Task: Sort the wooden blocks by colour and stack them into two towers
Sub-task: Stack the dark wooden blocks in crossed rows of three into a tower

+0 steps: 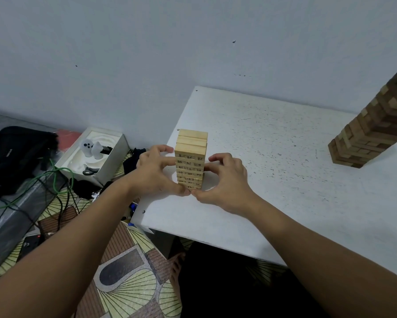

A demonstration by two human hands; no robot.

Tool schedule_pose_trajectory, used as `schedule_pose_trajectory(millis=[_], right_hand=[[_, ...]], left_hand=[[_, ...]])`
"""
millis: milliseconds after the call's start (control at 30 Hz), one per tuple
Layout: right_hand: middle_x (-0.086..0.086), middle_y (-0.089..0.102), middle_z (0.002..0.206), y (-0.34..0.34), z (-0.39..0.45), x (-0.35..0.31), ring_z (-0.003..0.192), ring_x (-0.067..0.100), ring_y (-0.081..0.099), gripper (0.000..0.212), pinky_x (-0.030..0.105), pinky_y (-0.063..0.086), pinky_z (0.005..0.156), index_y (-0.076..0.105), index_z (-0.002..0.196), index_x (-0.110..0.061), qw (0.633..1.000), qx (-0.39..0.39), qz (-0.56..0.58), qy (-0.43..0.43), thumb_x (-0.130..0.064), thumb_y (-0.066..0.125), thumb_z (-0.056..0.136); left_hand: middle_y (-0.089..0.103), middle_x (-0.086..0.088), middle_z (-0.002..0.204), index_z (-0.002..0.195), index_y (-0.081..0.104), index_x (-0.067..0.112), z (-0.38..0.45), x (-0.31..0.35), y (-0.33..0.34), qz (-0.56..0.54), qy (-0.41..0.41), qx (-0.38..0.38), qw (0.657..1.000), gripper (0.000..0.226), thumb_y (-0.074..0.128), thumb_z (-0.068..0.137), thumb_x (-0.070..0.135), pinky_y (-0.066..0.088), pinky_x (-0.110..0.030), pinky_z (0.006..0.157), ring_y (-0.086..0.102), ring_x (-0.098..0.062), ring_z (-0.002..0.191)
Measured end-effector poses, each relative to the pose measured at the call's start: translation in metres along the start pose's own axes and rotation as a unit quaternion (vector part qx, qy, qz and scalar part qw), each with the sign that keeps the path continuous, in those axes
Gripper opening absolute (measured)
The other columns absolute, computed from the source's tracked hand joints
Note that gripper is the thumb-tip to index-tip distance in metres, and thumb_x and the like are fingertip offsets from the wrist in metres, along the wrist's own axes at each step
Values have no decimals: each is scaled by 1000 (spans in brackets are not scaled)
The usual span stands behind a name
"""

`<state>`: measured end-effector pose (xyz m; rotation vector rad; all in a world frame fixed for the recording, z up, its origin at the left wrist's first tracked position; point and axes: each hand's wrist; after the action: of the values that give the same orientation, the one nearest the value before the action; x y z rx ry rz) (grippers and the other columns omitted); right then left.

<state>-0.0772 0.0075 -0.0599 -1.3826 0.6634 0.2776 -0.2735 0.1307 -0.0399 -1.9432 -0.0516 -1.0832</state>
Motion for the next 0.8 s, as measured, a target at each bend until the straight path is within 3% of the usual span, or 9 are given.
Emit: schedule_pose_trajectory(millis=[233, 433, 667, 800], right_hand=[[-24, 33, 129, -3, 2, 3, 129, 4, 23, 65, 37, 21, 118, 63, 128, -45, 1000, -8, 15, 0, -69, 76, 70], [-24, 35, 129, -10, 5, 4, 127, 3, 23, 63, 35, 20, 118, 63, 128, -45, 1000, -15, 19, 6, -64, 80, 70], [-24, 36, 126, -19, 10, 11, 124, 3, 24, 62, 34, 21, 117, 63, 127, -44, 1000, -7, 17, 21, -62, 80, 70], [-25, 36, 125, -27, 14, 18, 125, 3, 24, 59, 33, 19, 118, 63, 125, -46, 999, -3, 17, 27, -61, 80, 70]], left_hand=[[25, 31, 133, 92, 59, 79, 5, 3, 0, 9, 1, 0, 1000, 55, 96, 57, 58, 15, -46, 124, 9, -6, 136], [22, 32, 128, 92, 68, 64, 13, 6, 0, 39, -2, 2, 999, 43, 94, 57, 60, 15, -44, 123, 11, -5, 131], [19, 32, 130, 88, 65, 73, 26, 20, 1, 54, 7, -7, 998, 44, 94, 58, 60, 16, -43, 123, 10, -9, 137], [20, 30, 131, 98, 69, 63, 40, 27, 7, 67, 9, -1, 998, 48, 94, 58, 60, 15, -45, 124, 9, -8, 137]])
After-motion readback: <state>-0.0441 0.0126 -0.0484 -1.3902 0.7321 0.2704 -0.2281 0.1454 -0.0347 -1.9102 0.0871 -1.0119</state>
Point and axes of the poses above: each hand's wrist, its own z-axis towards the middle knuckle, its own y-axis out of the palm, x = y × z
